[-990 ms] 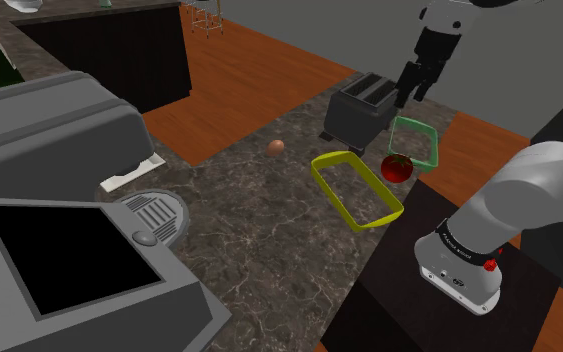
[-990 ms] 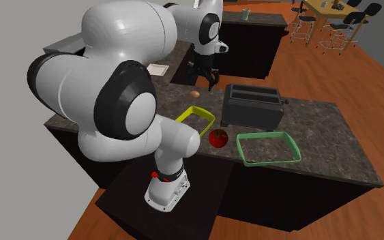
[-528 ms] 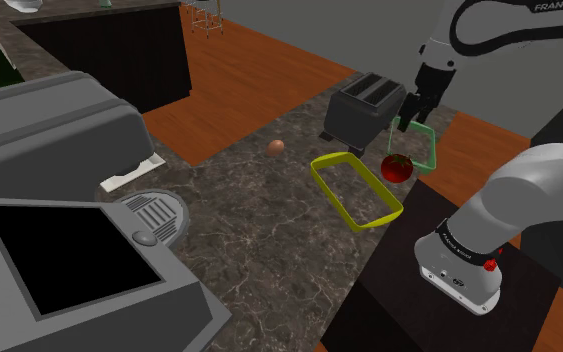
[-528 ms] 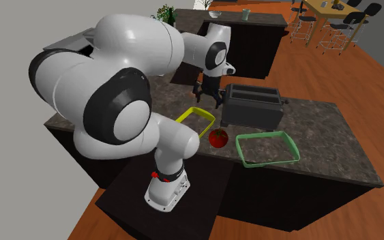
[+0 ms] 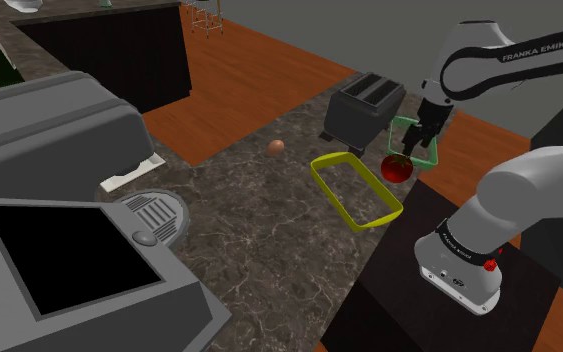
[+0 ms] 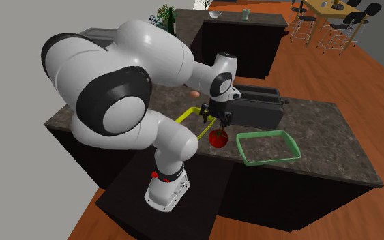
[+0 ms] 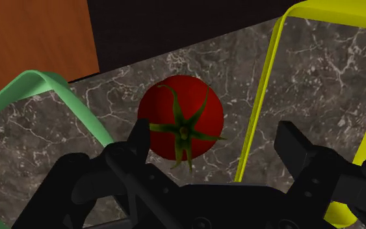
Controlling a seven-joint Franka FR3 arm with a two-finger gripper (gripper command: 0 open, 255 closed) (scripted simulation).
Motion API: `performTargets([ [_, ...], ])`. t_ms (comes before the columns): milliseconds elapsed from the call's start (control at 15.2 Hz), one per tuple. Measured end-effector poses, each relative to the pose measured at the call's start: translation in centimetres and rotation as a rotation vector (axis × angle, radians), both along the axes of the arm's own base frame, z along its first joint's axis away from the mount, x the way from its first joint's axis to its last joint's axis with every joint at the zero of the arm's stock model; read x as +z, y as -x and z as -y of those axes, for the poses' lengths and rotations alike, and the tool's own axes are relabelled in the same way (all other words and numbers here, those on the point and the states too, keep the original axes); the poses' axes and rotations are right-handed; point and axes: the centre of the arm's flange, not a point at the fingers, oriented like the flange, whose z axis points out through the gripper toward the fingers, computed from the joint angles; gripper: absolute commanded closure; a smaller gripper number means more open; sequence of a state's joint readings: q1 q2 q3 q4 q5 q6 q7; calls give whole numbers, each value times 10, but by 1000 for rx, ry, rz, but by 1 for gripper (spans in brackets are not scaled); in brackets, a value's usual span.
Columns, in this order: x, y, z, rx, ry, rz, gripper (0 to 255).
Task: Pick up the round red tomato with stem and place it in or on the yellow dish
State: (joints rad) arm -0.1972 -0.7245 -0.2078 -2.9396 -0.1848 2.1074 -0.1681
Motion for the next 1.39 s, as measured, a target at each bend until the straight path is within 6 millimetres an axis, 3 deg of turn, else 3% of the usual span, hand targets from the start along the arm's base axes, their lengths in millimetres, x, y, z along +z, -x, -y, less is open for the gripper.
performTargets([
  [198, -21, 6, 17, -11, 7, -7, 0],
  [660, -59, 13, 19, -12, 8, -8, 0],
  [1056, -64, 13, 18, -12, 9, -7, 0],
  [1122, -64, 13, 18, -12, 9, -7, 255],
  [1386, -63, 13, 18, -12, 8, -7, 255],
])
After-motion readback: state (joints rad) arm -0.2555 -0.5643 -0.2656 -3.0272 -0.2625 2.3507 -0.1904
